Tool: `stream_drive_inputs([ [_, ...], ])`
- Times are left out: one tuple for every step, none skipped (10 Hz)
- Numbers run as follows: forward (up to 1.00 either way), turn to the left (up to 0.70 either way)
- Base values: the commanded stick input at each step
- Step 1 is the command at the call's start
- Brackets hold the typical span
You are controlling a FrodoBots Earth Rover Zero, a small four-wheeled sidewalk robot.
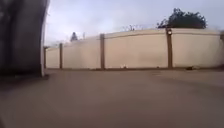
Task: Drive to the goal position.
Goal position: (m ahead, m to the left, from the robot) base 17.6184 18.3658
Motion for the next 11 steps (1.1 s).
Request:
stream_drive_inputs([
  [0.50, 0.50],
  [0.50, 0.50],
  [0.50, 0.33],
  [0.50, 0.00],
  [0.50, 0.00],
  [0.50, 0.00],
  [0.50, 0.00],
  [0.50, 0.00],
  [0.50, 0.00],
  [0.50, 0.00],
  [0.50, 0.00],
])
